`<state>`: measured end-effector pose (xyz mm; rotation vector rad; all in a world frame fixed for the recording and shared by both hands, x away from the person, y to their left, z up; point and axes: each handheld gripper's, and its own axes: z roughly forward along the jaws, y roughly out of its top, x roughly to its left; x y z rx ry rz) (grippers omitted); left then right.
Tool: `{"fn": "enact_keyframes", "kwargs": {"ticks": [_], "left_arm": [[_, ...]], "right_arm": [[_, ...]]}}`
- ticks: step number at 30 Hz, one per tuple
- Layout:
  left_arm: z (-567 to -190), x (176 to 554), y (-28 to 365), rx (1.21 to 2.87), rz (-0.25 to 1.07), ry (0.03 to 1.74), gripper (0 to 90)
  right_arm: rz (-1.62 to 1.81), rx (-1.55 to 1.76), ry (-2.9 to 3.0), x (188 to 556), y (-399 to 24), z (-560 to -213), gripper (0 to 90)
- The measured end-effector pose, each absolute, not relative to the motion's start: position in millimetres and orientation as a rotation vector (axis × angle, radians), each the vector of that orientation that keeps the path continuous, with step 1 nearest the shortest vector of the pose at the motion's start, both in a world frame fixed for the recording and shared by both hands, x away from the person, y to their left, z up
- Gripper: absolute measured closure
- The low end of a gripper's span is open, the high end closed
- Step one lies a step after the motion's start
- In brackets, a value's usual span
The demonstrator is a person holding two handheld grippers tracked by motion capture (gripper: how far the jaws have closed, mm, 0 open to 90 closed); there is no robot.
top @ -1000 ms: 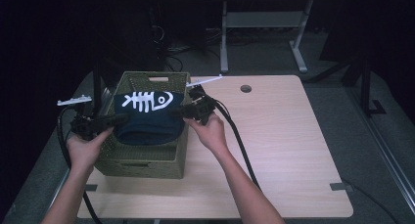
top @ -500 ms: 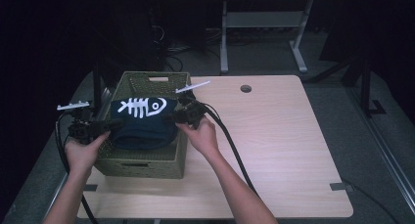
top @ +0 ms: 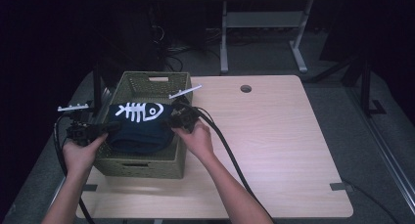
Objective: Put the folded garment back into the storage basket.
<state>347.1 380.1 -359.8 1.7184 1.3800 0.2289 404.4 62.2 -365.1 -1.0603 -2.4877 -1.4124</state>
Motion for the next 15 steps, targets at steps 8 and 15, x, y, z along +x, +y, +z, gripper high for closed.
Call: {"fn": "enact_keyframes", "kwargs": {"ticks": [8,15], "left_arm": [[-361.3,351.2,378.4,1.746,0.235,1.396,66.8],[-360.3,351.5,381.1,1.688,0.300,1.435,57.0]], "right_arm": [[-1.413,-1.071,-2.513,404.6,63.9,-366.8,70.8],[-1.442,-1.189,-2.556,404.1,59.3,-361.4,49.4]]}}
